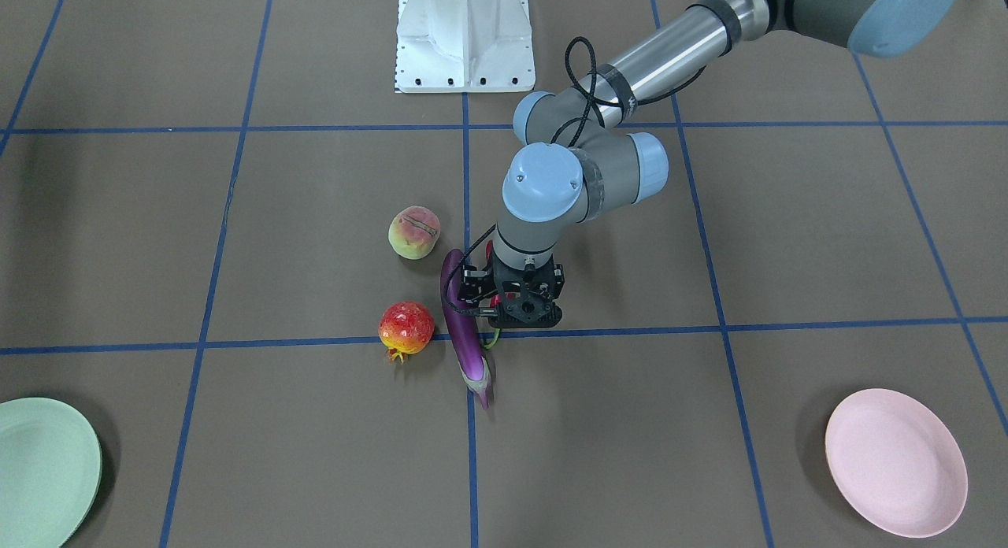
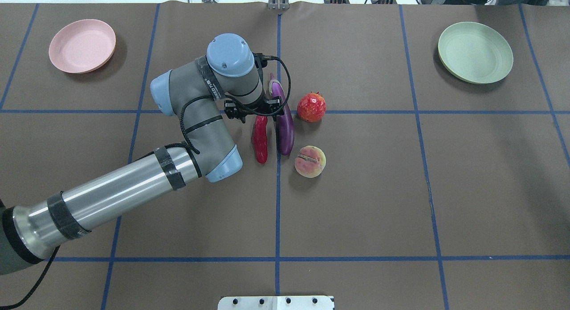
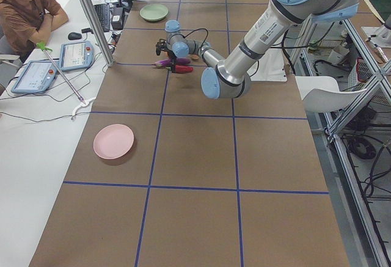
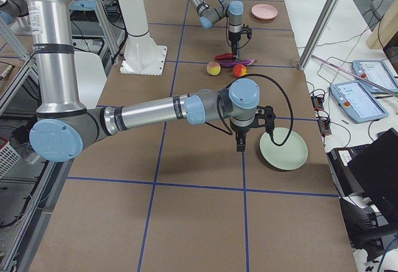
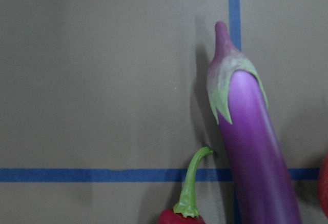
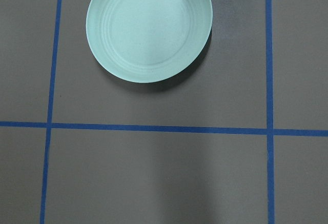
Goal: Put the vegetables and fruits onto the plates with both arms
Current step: 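Reach the left gripper down and grasp the red chili pepper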
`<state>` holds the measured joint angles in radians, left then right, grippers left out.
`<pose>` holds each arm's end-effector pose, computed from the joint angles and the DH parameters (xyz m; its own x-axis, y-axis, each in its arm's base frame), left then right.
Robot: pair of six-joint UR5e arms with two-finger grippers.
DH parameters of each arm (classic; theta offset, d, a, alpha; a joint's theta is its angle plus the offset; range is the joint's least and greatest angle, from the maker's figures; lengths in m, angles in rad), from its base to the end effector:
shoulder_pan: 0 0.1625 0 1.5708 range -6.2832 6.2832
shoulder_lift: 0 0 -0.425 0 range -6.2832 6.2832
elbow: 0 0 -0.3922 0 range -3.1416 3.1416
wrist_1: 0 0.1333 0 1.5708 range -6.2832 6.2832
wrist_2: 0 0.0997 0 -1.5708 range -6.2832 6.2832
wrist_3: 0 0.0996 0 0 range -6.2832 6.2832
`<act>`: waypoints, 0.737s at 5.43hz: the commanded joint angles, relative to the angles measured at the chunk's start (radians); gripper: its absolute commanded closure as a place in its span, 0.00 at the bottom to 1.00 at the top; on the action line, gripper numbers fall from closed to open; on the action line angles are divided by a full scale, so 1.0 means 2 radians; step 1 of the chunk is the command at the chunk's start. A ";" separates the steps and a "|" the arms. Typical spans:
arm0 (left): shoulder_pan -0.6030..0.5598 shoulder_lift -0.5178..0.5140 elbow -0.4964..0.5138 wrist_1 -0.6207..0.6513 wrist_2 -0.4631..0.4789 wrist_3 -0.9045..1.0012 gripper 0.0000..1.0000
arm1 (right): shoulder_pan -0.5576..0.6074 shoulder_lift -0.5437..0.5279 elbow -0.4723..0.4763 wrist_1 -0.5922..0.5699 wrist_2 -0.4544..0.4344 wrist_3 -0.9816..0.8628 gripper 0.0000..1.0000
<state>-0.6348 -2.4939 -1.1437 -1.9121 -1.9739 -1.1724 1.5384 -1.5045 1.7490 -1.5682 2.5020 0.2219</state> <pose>0.6033 -0.5614 0.2195 0.6174 -0.0115 -0.7865 0.0774 0.9959 0.0461 0.0365 -0.5214 0.5249 0.5826 0.0031 0.8127 -0.0992 0.9928 0.0674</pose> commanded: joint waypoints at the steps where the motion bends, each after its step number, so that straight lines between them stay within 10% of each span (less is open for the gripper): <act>1: 0.008 0.001 0.004 0.000 0.000 -0.001 0.24 | -0.001 0.002 0.001 0.000 0.001 0.007 0.00; 3: 0.012 0.001 0.005 0.002 0.000 -0.003 0.46 | -0.001 0.007 0.001 -0.001 0.001 0.008 0.00; 4: 0.012 0.002 0.001 0.004 0.001 -0.004 0.85 | -0.001 0.010 0.001 -0.001 0.001 0.008 0.00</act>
<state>-0.6116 -2.4907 -1.1368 -1.9075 -1.9735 -1.1781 1.5359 -1.4906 1.7510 -1.5697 2.5035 0.2376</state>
